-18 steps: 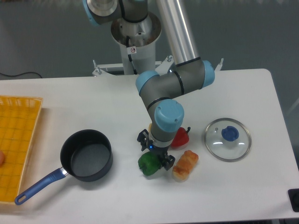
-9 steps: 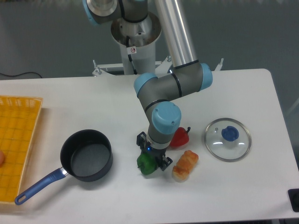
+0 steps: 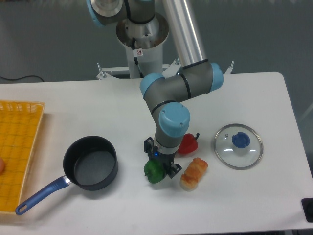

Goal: Pick up the green chilies

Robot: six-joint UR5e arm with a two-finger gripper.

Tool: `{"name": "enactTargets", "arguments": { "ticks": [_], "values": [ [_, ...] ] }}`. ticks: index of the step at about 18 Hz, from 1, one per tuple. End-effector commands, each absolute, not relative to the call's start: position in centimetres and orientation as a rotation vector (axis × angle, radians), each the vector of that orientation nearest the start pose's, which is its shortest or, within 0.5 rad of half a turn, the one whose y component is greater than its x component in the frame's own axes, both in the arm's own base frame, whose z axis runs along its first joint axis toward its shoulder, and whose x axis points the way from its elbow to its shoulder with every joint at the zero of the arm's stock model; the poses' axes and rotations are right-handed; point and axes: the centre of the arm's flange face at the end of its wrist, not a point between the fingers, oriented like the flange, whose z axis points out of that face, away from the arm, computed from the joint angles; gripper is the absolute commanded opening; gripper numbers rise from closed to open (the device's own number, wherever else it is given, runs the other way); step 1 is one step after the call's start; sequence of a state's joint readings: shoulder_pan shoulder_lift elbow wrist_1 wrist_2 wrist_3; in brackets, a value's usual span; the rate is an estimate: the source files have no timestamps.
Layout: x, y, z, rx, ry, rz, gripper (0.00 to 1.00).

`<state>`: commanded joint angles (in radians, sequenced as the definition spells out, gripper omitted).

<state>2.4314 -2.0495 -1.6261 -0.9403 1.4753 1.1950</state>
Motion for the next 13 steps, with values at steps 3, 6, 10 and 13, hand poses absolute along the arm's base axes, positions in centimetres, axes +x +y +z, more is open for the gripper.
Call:
{"name": "enactTargets", "arguments": {
  "ticks": [3, 6, 10, 13],
  "values": [
    [-39.8, 52.2, 26.4, -3.011, 0.546, 0.131, 0.6],
    [-39.8, 52.1, 27.3, -3.007, 0.592, 0.162, 0.6],
    [-40.3, 51.5, 28.2, -3.042, 0.648, 0.231, 0.6],
    [-40.8, 50.7, 28.7, -3.073, 0.741, 0.254, 0.6]
  ]
}}
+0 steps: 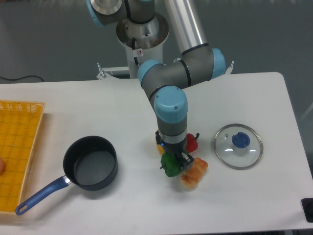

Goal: Pick up the green chilies

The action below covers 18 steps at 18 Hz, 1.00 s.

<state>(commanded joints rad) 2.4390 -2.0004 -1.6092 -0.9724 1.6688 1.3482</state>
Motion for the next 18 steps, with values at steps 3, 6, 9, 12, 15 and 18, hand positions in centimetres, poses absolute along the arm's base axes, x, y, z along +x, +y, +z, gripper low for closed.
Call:
{"name": "enactTargets", "arguments": {
  "ticks": [3, 6, 9, 12, 15, 18],
  "values": [
    [-41.7, 49.5, 29.6, -3.094, 0.735, 0.271, 0.59],
    [-42.3, 48.9, 30.2, -3.091, 0.76, 0.28, 0.59],
    [-43.3, 48.0, 30.4, -3.096, 0.775, 0.271, 0.59],
    [-43.5, 47.8, 30.5, -3.097, 0.772, 0.272, 0.59],
    [-43.6, 47.7, 30.6, -3.097, 0.767, 0.274, 0.59],
    [-43.7, 47.6, 30.7, -3.096, 0.77, 0.273, 0.59]
  ]
}}
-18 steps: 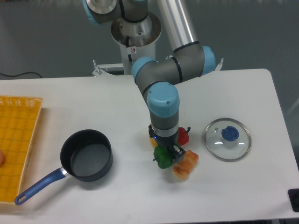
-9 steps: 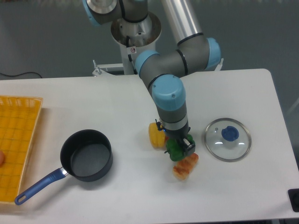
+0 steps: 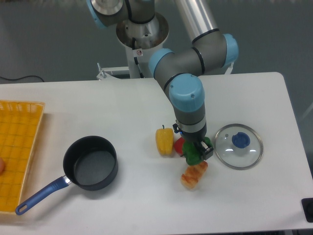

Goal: Pick up the green chilies

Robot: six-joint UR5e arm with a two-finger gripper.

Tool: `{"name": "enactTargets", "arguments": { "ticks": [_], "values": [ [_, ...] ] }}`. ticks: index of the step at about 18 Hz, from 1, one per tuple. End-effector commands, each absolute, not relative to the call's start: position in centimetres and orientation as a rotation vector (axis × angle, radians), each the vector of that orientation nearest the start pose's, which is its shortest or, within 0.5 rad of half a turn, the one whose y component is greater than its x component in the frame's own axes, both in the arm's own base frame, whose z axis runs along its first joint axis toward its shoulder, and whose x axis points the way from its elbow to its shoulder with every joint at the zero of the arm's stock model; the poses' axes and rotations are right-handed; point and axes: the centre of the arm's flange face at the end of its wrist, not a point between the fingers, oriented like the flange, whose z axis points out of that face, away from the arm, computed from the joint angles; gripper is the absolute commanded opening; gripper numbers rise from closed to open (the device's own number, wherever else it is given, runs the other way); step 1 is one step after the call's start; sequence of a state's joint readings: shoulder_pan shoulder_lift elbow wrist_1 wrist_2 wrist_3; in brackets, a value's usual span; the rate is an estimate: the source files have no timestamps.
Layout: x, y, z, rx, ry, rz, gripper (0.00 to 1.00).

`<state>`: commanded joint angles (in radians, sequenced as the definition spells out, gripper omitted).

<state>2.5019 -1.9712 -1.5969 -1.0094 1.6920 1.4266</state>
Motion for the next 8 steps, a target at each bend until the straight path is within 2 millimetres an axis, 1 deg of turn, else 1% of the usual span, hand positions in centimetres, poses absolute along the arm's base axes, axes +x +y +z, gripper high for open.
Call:
{"name": "enactTargets", "arguments": {
  "ticks": [4, 8],
  "values": [
    [-43.57, 47.57, 30.89, -3.094, 0.767, 0.271, 0.59],
    [-43.32, 47.44, 30.54, -3.097, 0.764, 0.248, 0.59]
  ]
}}
